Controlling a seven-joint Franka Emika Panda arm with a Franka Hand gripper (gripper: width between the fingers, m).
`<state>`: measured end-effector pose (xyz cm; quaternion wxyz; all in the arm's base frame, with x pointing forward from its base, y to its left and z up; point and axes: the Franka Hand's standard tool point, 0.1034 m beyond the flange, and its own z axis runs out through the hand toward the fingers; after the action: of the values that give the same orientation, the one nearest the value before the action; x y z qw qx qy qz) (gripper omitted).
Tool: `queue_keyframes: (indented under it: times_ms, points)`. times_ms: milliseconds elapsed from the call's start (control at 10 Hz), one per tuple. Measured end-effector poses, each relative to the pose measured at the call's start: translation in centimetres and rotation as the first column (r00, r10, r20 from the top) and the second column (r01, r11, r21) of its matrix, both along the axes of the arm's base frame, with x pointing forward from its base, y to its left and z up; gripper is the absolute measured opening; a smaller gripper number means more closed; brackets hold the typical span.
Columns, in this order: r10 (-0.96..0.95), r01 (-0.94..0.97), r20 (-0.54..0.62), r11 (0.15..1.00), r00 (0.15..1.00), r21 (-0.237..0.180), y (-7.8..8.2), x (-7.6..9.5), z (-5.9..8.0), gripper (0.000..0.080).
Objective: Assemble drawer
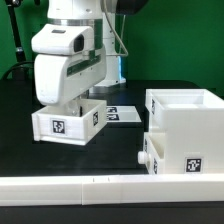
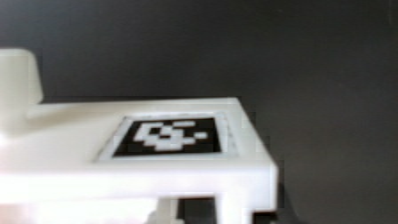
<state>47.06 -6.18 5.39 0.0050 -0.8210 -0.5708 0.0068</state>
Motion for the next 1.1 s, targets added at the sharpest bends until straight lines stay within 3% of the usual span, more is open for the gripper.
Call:
queue_keyframes:
  times_ms: [200,600,1100]
  points:
    - [0.190,-0.190,0.008,0.982,0.982,-0.010,0.0,0.6,0.2,0.0042]
    - [0.289,-0.289,0.002,0.957,0.957,-0.029,1.1,4.6,0.7,0.0042]
    - [0.339,-0.338,-0.002,0.941,0.941,-0.026,0.9,4.5,0.3,0.0042]
